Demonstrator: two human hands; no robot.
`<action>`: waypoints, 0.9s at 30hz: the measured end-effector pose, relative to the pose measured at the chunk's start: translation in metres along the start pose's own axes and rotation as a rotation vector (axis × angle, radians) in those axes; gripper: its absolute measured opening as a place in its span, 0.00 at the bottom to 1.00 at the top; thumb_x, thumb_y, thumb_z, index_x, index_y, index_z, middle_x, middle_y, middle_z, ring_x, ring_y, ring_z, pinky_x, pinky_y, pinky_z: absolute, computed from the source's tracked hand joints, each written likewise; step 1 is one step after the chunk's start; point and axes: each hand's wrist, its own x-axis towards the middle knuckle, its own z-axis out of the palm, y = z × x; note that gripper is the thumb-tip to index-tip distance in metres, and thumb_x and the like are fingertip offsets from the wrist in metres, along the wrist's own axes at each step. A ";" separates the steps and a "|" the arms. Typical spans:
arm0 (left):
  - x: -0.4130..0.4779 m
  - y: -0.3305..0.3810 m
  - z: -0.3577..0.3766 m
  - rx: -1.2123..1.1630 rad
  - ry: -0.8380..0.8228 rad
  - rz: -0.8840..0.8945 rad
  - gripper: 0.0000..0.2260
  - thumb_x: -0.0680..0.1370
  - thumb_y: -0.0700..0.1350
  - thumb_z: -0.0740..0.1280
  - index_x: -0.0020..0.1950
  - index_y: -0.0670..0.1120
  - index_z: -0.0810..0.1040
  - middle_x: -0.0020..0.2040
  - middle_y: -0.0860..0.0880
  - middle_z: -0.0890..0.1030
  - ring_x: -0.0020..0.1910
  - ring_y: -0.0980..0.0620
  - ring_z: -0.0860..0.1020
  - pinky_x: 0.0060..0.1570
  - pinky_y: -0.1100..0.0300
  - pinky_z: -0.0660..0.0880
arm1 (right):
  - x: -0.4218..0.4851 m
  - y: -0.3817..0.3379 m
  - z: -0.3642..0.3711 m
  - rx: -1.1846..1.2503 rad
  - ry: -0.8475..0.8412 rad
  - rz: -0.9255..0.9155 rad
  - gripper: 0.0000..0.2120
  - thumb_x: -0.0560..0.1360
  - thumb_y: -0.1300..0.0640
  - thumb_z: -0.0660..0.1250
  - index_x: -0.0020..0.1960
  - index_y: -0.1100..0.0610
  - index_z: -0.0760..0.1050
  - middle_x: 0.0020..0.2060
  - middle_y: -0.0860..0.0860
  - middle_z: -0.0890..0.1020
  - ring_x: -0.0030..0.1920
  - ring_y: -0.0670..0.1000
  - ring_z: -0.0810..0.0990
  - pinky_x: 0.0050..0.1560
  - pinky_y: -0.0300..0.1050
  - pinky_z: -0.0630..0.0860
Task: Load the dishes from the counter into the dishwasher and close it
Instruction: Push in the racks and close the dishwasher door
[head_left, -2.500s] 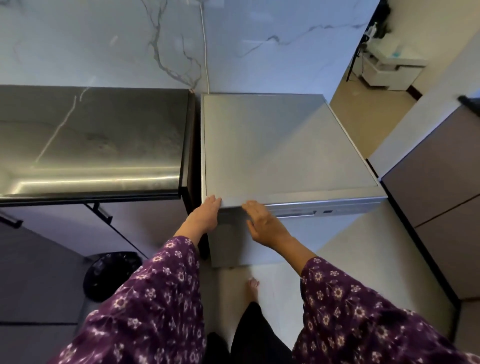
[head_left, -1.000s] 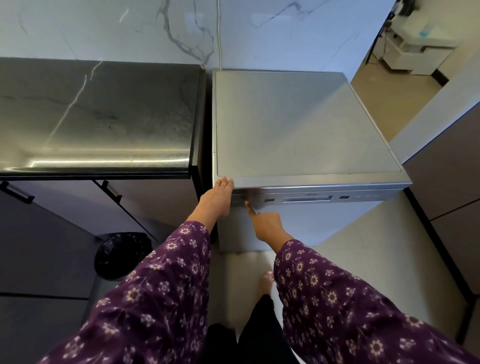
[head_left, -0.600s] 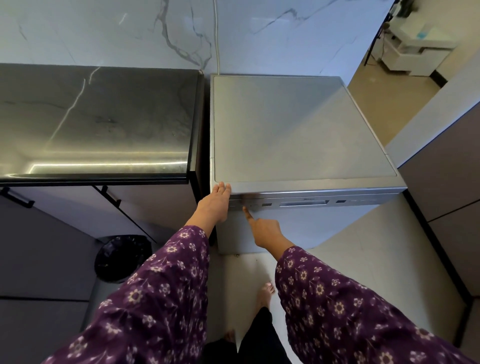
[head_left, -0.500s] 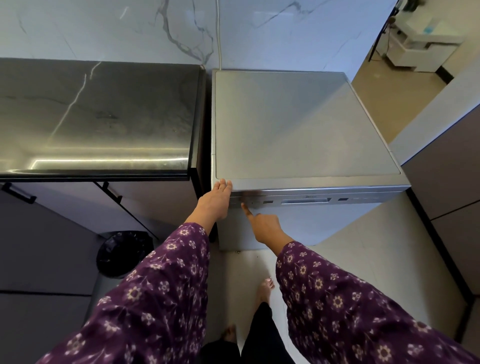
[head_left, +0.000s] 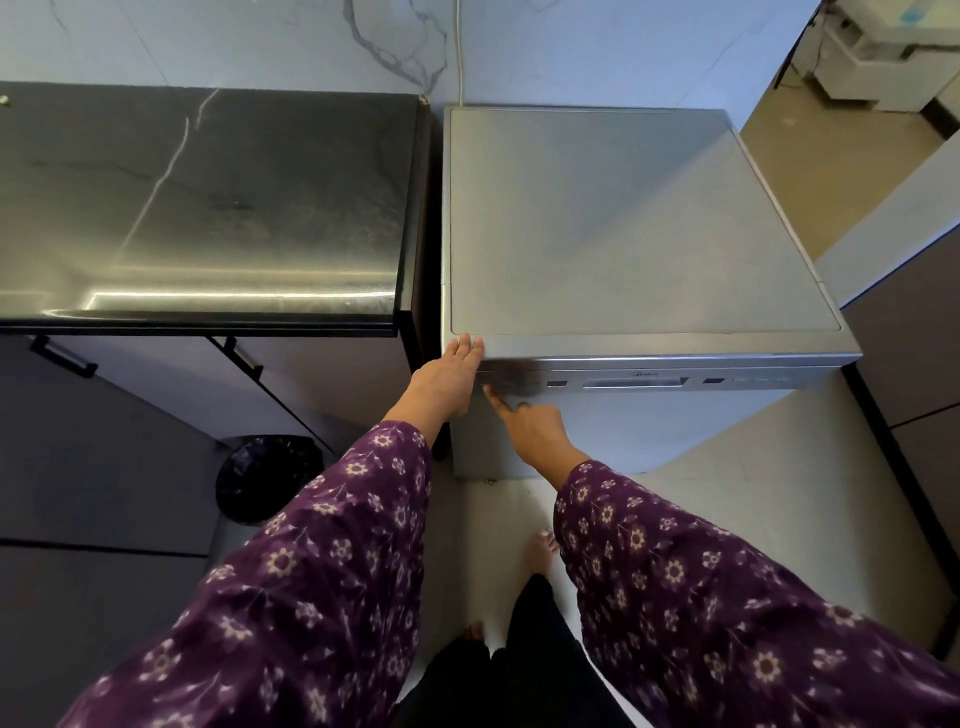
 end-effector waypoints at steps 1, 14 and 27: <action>0.000 0.000 0.001 -0.003 0.003 -0.001 0.38 0.75 0.29 0.58 0.78 0.45 0.41 0.78 0.45 0.42 0.77 0.48 0.48 0.67 0.50 0.67 | 0.001 0.000 0.001 -0.019 0.001 -0.001 0.35 0.80 0.58 0.55 0.76 0.52 0.34 0.51 0.56 0.79 0.38 0.50 0.78 0.25 0.40 0.60; -0.002 0.002 0.002 -0.026 0.035 -0.017 0.38 0.75 0.30 0.61 0.78 0.45 0.42 0.78 0.45 0.43 0.76 0.47 0.51 0.66 0.52 0.68 | 0.016 -0.020 0.009 0.113 -0.129 0.091 0.38 0.79 0.59 0.58 0.75 0.53 0.31 0.56 0.55 0.80 0.49 0.52 0.81 0.40 0.43 0.74; 0.000 0.000 -0.004 0.005 -0.028 -0.010 0.38 0.75 0.29 0.60 0.78 0.45 0.41 0.78 0.47 0.42 0.77 0.49 0.48 0.69 0.49 0.65 | -0.023 -0.006 -0.003 0.261 -0.215 0.018 0.43 0.75 0.66 0.60 0.76 0.51 0.33 0.33 0.53 0.72 0.31 0.52 0.72 0.37 0.47 0.71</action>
